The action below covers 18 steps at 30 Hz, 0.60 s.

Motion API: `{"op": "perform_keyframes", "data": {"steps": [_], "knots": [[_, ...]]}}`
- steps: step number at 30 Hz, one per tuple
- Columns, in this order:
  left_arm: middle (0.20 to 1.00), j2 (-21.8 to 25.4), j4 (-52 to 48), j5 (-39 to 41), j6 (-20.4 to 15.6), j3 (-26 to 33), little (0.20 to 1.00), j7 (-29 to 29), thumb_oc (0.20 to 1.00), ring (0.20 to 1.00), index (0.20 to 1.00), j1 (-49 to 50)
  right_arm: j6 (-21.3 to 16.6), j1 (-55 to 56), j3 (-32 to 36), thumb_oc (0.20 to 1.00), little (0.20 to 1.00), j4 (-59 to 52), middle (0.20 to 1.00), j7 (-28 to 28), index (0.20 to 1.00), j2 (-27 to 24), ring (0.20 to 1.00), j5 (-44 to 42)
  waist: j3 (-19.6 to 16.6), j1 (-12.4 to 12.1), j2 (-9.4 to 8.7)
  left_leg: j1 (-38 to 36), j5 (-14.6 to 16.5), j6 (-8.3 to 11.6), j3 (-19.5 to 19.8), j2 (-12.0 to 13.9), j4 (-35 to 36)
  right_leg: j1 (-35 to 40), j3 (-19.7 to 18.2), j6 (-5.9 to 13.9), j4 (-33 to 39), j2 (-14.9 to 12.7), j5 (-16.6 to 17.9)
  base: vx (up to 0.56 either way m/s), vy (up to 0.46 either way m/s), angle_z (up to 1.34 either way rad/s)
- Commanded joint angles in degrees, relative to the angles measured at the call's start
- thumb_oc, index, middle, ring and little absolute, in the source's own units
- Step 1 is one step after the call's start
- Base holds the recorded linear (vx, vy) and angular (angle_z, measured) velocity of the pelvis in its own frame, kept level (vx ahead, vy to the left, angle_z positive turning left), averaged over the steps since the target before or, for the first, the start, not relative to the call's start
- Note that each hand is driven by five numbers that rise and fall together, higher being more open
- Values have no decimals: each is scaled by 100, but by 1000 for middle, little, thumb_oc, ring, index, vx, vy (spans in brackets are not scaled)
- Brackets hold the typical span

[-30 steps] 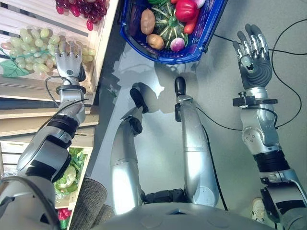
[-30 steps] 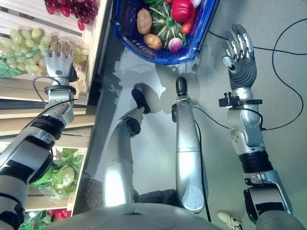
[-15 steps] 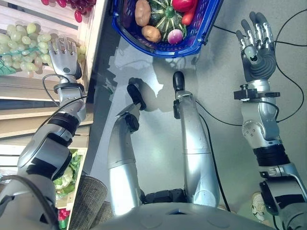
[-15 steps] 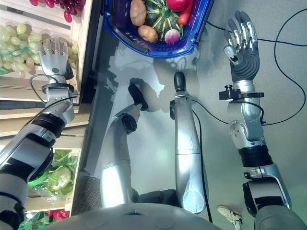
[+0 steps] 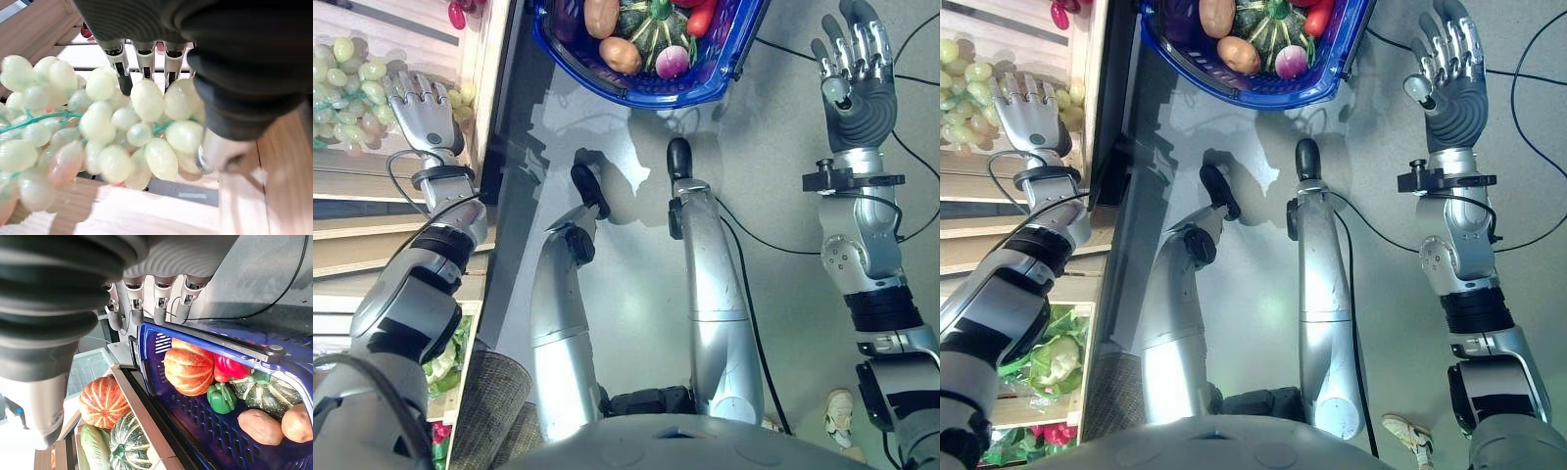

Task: Pick up fruits and vegetables into the basket

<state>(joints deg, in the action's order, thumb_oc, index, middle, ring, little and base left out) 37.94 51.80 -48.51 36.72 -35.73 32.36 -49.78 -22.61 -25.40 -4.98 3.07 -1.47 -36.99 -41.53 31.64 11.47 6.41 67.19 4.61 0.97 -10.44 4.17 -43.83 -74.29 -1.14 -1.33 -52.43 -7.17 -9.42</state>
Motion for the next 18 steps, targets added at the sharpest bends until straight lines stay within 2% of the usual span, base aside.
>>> {"op": "perform_keyframes", "data": {"steps": [1, 6, 10, 12, 13, 14, 16, 18], "knots": [[200, 89, 757, 947, -128, 322, 200, -73, 200, 200, 200, 503, -423, 163, 65, 1000, 1000, -539, 1000, 12, 1000, 69, 1000, 185, -185, 37, -229, 39, 574, 111, -23, -172, -477, 104, 116, 299, 31, 307, 54, 0, 0, 0], [200, 178, 762, 1164, -358, 412, 200, -127, 200, 200, 200, 586, -307, 217, 107, 1000, 1000, -595, 1000, 148, 1000, 3, 1000, 304, -185, 46, -205, -251, 533, 161, -66, -180, -300, 362, 119, 301, 189, 283, 68, -9, 37, 0], [200, 243, 743, 1602, -766, 513, 200, 148, 200, 200, 200, 685, -258, 295, 138, 1000, 1000, -626, 1000, 241, 1000, -30, 1000, 367, -185, 46, -191, -510, 499, 202, -108, -173, -156, 610, 128, 310, 338, 237, 82, -9, 34, 0], [200, 271, 693, 1981, -1118, 644, 200, 374, 200, 200, 200, 717, -252, 360, 143, 1000, 1000, -644, 1000, 293, 1000, -22, 1000, 424, -185, 39, -193, -670, 483, 218, -128, -175, -75, 774, 143, 310, 430, 213, 88, 0, 0, 0], [200, 276, 681, 2011, -1159, 665, 200, 396, 200, 200, 200, 725, -251, 367, 141, 1000, 1000, -647, 1000, 290, 1000, -25, 1000, 432, -185, 38, -194, -691, 480, 220, -130, -176, -65, 797, 145, 311, 441, 210, 89, 0, 0, 0], [200, 309, 617, 2124, -1419, 796, 200, 551, 200, 200, 200, 748, -216, 408, 153, 1000, 1000, -667, 1000, 311, 1000, -38, 1000, 479, -185, 26, -198, -818, 467, 224, -132, -185, -7, 925, 158, 309, 493, 208, 88, 0, 0, 0], [200, 332, 555, 2346, -1617, 889, 200, 626, 200, 200, 200, 789, -206, 450, 155, 1000, 1000, -680, 1000, 319, 1000, -33, 1000, 535, -185, 22, -202, -917, 458, 231, -136, -192, 34, 1031, 167, 310, 537, 203, 87, 0, 0, 0], [200, 359, 409, 2255, -1793, 1072, 200, 715, 200, 200, 200, 847, -191, 523, 160, 1000, 1000, -703, 1000, 338, 1000, 5, 1000, 632, -185, 3, -198, -1128, 443, 241, -142, -204, 133, 1254, 180, 319, 642, 198, 87, 0, 0, 0]]}}
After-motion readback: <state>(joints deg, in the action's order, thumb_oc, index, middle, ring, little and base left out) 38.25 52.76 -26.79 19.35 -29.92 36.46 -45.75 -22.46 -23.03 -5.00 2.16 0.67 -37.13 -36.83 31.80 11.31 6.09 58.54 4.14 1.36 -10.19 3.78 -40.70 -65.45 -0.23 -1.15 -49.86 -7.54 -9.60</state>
